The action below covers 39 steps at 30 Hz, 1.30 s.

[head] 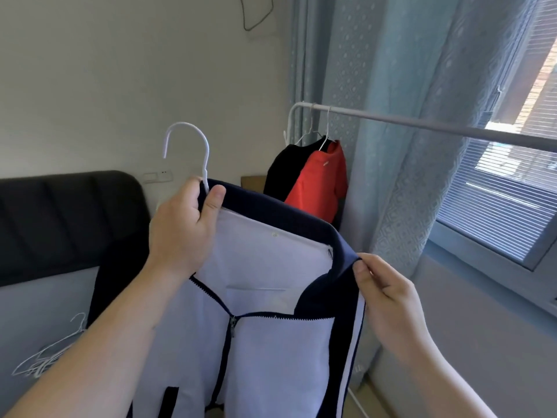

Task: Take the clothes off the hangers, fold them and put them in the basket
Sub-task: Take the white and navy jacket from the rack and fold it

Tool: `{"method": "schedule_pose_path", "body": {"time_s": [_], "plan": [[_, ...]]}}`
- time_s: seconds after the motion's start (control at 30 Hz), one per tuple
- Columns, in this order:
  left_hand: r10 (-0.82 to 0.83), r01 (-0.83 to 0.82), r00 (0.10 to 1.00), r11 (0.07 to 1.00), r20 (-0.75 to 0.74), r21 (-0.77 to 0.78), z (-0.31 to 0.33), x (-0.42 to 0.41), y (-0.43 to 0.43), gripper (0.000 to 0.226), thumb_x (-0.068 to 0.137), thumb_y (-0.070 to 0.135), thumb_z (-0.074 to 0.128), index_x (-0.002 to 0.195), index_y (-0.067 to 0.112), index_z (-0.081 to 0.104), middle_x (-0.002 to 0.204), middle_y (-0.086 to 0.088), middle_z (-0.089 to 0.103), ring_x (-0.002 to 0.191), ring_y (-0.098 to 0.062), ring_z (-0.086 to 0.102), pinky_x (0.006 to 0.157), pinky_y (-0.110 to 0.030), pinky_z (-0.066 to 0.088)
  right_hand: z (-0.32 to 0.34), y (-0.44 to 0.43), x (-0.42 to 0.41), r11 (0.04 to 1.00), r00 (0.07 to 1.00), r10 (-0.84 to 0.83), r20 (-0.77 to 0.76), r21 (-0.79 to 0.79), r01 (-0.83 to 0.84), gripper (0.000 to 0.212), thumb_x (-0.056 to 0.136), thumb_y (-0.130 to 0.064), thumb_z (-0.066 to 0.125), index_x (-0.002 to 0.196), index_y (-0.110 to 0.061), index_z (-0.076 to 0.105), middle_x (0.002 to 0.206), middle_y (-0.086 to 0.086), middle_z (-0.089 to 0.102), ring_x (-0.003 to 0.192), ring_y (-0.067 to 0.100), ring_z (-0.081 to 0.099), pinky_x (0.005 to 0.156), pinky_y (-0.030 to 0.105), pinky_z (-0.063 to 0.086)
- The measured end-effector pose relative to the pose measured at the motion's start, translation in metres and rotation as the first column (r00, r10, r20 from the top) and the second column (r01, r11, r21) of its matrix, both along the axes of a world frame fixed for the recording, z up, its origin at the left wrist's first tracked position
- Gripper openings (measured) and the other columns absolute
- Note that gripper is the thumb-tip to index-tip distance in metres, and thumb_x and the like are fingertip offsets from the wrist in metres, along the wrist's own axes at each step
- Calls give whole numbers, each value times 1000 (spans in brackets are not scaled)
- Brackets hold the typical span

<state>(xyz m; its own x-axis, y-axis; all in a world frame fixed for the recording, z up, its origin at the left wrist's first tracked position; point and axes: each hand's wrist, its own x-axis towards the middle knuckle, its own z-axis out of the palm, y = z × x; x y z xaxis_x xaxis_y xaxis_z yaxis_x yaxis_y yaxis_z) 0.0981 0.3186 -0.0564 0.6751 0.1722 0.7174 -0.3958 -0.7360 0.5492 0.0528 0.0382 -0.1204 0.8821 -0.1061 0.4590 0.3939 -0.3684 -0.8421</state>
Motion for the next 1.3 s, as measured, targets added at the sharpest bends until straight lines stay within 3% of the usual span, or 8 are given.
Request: {"method": "schedule_pose_path", "body": {"time_s": [0.17, 0.3, 0.43, 0.57, 0.73, 1.0, 1.17, 1.3], "plan": [[58, -59, 998, 998, -23, -6, 1, -2, 2, 37, 102, 45, 42, 78, 17, 41, 56, -4, 45, 55, -27, 45, 55, -47, 43, 0, 17, 6, 994, 996, -43, -84, 93, 51, 25, 102, -16, 50, 93, -30, 69, 80, -7, 68, 76, 8, 60, 68, 21, 45], [136, -136, 991, 988, 13, 78, -3, -7, -7, 38, 101, 45, 42, 75, 17, 38, 52, 3, 42, 49, -19, 43, 47, -34, 35, 5, 37, 10, 982, 983, -159, -95, -115, 148, 40, 97, -29, 50, 137, -35, 51, 133, -18, 54, 122, -2, 47, 98, 22, 37], [171, -176, 984, 977, 47, 121, -5, -9, -10, 39, 101, 45, 42, 75, 17, 38, 52, 5, 42, 48, -17, 43, 46, -32, 33, 0, 54, 9, 931, 977, -211, 18, -301, 206, 59, 95, -45, 54, 149, -37, 31, 143, -15, 37, 132, 7, 38, 103, 30, 39], [168, -174, 984, 976, 57, 132, -1, -10, 8, 40, 100, 46, 40, 75, 15, 38, 51, 1, 43, 47, -23, 44, 48, -38, 39, -6, 42, 15, 950, 969, -240, -50, -219, 224, 56, 94, -8, 54, 143, -33, 43, 128, -10, 52, 102, 6, 53, 84, 21, 38], [70, -78, 995, 989, 67, 123, -1, -11, 26, 42, 100, 41, 46, 74, 9, 40, 47, -7, 38, 45, -33, 40, 48, -34, 32, -2, 42, 14, 984, 959, -146, -242, 63, 166, 33, 95, -5, 54, 108, -35, 58, 81, -6, 71, 59, 10, 58, 50, 12, 42], [18, -27, 996, 995, 91, 99, 2, -7, 39, 46, 100, 44, 43, 75, 5, 50, 48, -8, 41, 46, -31, 40, 49, -42, 36, -3, 39, 21, 985, 915, 68, -397, 172, 1, 37, 91, 8, 52, 100, -27, 53, 88, -1, 76, 67, 19, 62, 64, 36, 50], [19, -16, 995, 999, 101, -31, 5, -11, 42, 26, 103, 33, 48, 90, 14, 60, 61, -11, 53, 61, -25, 48, 58, -36, 41, -8, 32, 23, 641, 705, 633, -320, 728, -245, 38, 86, 22, 46, 97, -14, 50, 97, 22, 65, 71, 28, 60, 58, 35, 52], [31, -20, 996, 991, 83, -131, 10, -11, 44, 25, 103, 33, 47, 95, 15, 62, 74, -14, 61, 70, -22, 53, 62, -22, 40, -21, 32, 25, 426, 592, 793, -143, 825, -372, 40, 74, 19, 60, 97, -13, 51, 104, 22, 54, 89, 32, 56, 73, 40, 49]]}}
